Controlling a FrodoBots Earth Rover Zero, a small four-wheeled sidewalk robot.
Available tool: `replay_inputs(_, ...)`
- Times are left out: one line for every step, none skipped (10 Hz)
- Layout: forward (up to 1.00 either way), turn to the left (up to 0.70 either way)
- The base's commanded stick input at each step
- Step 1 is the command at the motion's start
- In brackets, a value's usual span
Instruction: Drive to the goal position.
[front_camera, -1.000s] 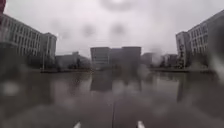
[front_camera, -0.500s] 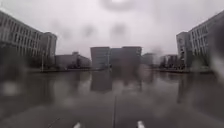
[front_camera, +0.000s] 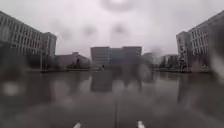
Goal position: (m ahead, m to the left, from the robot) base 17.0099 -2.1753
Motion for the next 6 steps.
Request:
replay_inputs(0.70,0.00)
replay_inputs(0.70,0.00)
replay_inputs(0.70,-0.02)
replay_inputs(0.70,-0.14)
replay_inputs(0.70,-0.14)
replay_inputs(0.70,-0.14)
